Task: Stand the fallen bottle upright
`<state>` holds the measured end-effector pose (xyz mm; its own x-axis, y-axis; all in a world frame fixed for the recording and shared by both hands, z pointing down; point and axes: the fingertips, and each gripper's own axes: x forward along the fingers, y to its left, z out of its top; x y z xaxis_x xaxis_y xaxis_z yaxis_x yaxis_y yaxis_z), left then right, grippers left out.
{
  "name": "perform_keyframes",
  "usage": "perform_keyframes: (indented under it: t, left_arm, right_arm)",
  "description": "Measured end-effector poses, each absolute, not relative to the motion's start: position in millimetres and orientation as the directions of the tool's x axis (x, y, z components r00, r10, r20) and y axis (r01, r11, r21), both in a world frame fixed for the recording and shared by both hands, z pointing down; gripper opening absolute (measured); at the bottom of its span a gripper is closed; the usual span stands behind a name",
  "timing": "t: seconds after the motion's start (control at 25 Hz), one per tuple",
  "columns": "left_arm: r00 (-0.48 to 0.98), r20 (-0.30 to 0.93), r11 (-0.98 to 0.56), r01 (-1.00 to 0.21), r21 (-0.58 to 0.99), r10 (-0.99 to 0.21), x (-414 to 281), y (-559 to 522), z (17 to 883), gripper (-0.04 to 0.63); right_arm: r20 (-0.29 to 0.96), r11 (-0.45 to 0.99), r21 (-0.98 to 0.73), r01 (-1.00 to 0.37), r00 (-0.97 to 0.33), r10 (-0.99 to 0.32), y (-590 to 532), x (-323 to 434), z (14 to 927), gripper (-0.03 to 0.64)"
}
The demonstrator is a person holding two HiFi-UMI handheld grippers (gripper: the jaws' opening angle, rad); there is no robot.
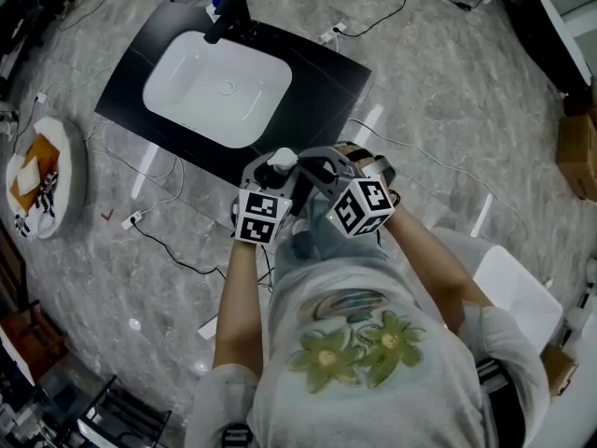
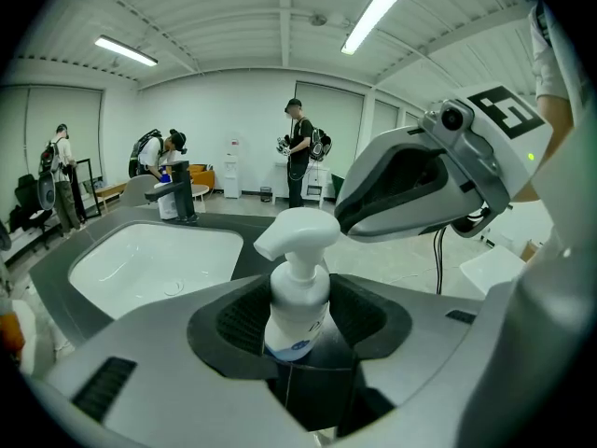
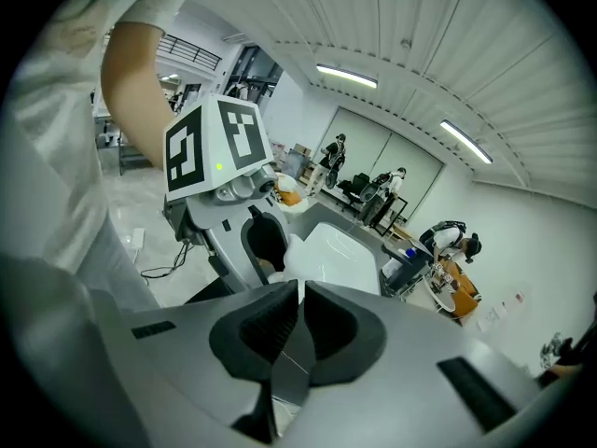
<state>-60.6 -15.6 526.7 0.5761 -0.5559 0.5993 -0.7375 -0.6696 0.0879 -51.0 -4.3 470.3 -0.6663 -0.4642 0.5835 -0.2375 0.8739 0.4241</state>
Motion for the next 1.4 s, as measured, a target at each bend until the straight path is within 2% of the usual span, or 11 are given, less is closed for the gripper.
perform_keyframes:
  t: [0.52, 0.84, 1.4]
  left_arm:
    - [0.576, 0.599, -0.684, -0.727, 0.063, -0.557, -58.6, -6.1, 528.6, 0.219]
    - [0.531, 0.596, -0.634, -0.772, 0.046, -0.603, -62.0, -5.0, 524.6, 0.219]
    - [0.526, 0.529, -0.558, -0.822, 0.115, -0.666, -71.2, 31.9, 490.8, 0.219]
  right_arm:
    - [0.57, 0.87, 0.31, -0.383, -0.658, -0.493, 16.6, -47.8, 471.9, 0.052]
    - [0.557, 0.87, 0.235, -0.435, -0.673, -0.487, 30.2, -44.2, 466.5, 0.052]
    - [0.496, 0.846, 0.048, -0.53, -0.723, -0.481, 50.0, -20.9, 449.2, 0.041]
